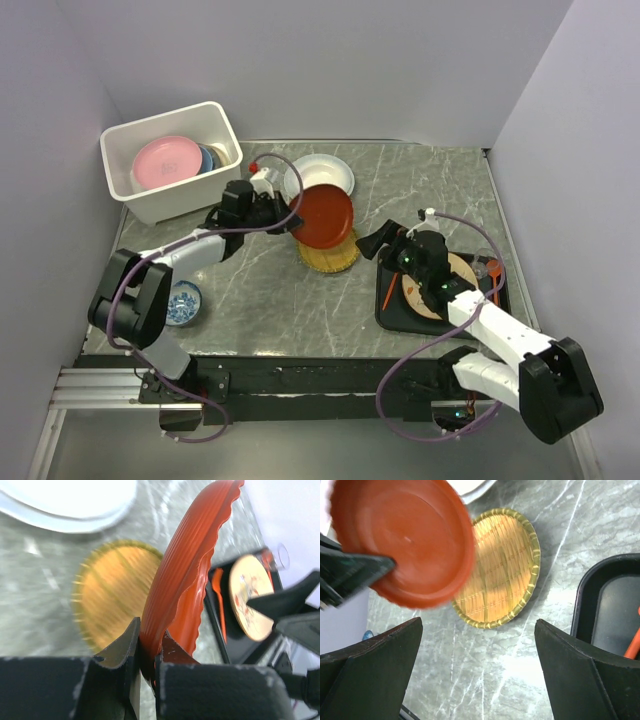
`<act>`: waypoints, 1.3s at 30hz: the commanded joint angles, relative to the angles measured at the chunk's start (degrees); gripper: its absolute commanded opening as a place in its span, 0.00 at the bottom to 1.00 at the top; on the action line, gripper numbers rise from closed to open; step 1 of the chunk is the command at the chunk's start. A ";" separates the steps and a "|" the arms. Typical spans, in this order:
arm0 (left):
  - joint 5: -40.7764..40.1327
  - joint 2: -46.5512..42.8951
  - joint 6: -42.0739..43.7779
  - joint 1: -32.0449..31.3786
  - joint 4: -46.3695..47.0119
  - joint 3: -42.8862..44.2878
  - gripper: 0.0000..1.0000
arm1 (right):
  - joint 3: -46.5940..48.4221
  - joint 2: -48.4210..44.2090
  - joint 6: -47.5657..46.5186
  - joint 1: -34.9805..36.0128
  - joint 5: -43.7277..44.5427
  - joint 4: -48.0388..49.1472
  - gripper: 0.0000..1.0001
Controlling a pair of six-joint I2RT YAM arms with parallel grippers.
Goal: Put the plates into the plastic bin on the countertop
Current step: Place the plate in the plastic bin.
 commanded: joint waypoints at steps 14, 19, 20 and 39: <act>-1.54 -5.72 -2.52 11.30 -0.18 7.63 0.01 | 0.53 3.47 -1.66 -0.19 -0.41 2.06 1.00; -2.07 -6.42 -3.75 13.33 0.27 7.37 0.01 | 0.26 2.86 -1.75 -0.10 -0.23 1.35 1.00; -2.07 -6.77 -3.93 13.86 0.36 7.45 0.01 | 0.17 2.77 -1.84 -0.10 -0.23 1.35 1.00; -5.06 -9.41 -6.92 19.40 0.18 5.61 0.01 | 1.58 8.48 -1.84 -0.19 -2.78 5.13 1.00</act>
